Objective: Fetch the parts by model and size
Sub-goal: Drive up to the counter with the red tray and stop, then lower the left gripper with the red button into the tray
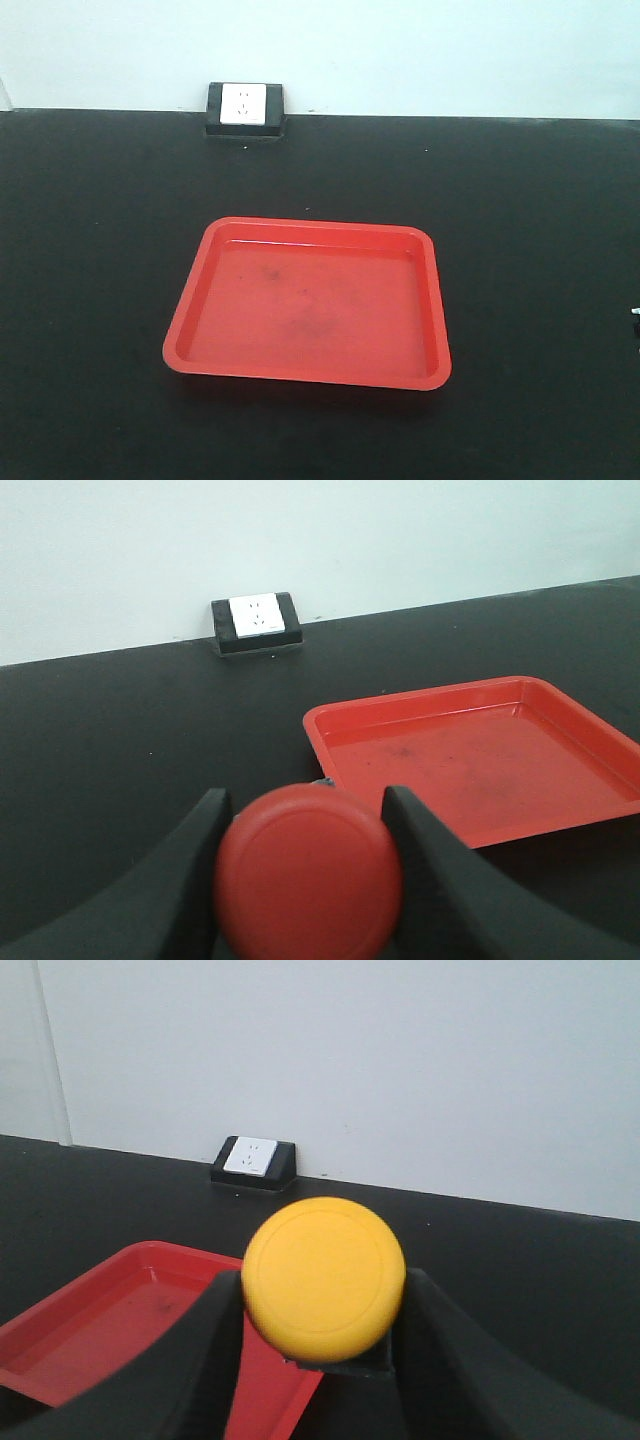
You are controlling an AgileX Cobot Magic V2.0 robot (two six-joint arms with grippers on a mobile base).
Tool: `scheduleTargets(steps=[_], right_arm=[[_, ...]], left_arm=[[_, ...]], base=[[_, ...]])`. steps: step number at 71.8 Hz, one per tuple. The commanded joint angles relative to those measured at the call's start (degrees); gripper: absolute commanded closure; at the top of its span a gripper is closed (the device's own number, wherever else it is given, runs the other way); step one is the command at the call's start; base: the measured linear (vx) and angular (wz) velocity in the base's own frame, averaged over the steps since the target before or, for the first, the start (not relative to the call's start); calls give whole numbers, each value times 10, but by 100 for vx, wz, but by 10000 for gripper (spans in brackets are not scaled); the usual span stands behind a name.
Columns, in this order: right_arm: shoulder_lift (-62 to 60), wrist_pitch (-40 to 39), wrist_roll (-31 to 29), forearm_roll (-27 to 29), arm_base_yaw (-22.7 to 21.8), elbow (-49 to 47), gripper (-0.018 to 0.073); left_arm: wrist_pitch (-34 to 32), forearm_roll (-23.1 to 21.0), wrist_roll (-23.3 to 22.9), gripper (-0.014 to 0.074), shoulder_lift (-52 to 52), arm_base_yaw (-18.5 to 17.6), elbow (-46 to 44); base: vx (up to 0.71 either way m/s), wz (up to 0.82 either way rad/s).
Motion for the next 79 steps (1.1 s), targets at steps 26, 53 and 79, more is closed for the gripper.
scheduleTargets(steps=[26,53,79], right_arm=[[9,-47,-3,-6,-3,-14,569],[9,-48,-3,-6,-3,-14,569],[9,-48,-3,-6,-3,-14,569]], left_arm=[[-45,1,0,603,9,-4,-14],[-59,-4,-6,603,9,-4,-14],[-97,-33,-6,603,220,-4,-124]], base=[[0,0],[0,0],[0,0]])
